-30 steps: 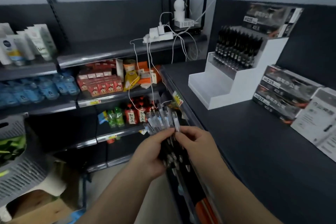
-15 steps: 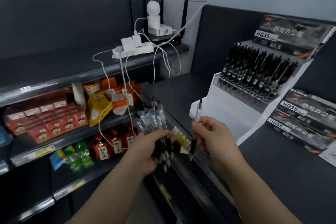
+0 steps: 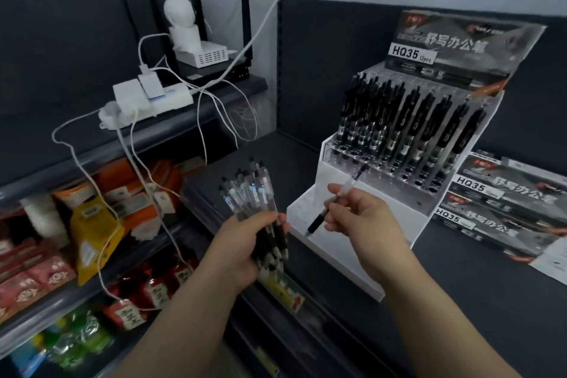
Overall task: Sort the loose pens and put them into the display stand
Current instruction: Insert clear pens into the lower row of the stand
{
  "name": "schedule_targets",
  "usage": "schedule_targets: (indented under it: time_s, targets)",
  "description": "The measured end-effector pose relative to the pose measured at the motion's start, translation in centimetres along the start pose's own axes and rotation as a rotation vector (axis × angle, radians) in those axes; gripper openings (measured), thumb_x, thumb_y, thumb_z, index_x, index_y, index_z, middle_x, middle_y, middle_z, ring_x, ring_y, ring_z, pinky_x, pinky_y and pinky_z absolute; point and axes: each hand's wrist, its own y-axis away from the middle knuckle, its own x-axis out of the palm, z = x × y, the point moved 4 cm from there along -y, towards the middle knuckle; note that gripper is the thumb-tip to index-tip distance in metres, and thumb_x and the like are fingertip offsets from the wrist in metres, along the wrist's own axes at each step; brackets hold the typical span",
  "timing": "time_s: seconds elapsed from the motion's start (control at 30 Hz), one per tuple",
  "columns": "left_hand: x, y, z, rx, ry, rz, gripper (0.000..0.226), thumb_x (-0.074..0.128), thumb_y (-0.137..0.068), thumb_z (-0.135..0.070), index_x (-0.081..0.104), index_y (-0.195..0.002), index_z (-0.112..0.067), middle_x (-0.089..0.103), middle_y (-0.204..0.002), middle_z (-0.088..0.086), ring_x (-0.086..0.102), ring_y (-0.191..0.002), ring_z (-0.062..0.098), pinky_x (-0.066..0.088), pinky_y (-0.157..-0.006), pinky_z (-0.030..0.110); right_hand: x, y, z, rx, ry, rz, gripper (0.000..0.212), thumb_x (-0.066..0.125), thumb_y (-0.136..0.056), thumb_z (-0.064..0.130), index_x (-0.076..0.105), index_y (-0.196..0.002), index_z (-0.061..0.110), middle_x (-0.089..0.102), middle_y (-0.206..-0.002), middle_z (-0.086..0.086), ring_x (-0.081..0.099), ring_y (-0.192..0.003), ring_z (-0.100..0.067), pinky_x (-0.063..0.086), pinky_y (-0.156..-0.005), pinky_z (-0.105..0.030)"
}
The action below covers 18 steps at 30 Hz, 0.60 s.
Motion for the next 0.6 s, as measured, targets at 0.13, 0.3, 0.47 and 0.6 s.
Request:
schedule_targets:
  time_s: [0.13,0.3,0.47,0.6]
  targets:
    - [0.1,-1.5,-0.3,0.017,-0.038,-0.002,0.012,0.059,-0.088,-0.006,0.068,-0.083,0.001,0.072,-0.073,0.009,0.071,-0.068,0.017,0.052,-0.07,0.033,-0.6,-0.6,0.1,-0.1,0.08,-0.133,0.009,0.057,-0.089,0.003,0.062,-0.088,0.011,0.059,-0.075,0.001,0.057,-0.059,-0.008,0.054,-0.069,-0.03]
    - [0.1,-3.5,-1.3,0.009,-0.038,0.006,0.012,0.058,-0.088,-0.004,0.067,-0.082,0.002,0.072,-0.071,0.01,0.071,-0.064,0.018,0.055,-0.056,0.03,-1.2,-0.9,0.6,-0.173,0.197,-0.263,0.012,0.061,-0.089,0.017,0.064,-0.098,0.023,0.064,-0.077,0.001,0.062,-0.069,-0.015,0.056,-0.07,-0.032]
    - [0.2,-6.5,-1.4,-0.085,-0.064,0.091,0.011,0.058,-0.088,-0.004,0.064,-0.092,0.004,0.072,-0.07,0.008,0.07,-0.062,0.017,0.054,-0.05,0.027,-0.3,-1.4,1.0,-0.247,0.215,-0.397,0.016,0.059,-0.09,0.02,0.06,-0.084,0.035,0.067,-0.072,0.003,0.062,-0.067,-0.006,0.054,-0.068,-0.026]
    - [0.3,-9.3,-2.3,-0.119,-0.096,0.176,0.013,0.058,-0.088,-0.004,0.064,-0.098,0.002,0.072,-0.077,0.009,0.071,-0.067,0.017,0.052,-0.061,0.031,1.1,-2.4,0.8,-0.224,0.241,-0.507,0.015,0.06,-0.09,0.015,0.062,-0.085,0.03,0.068,-0.069,0.004,0.064,-0.064,0.0,0.055,-0.067,-0.024]
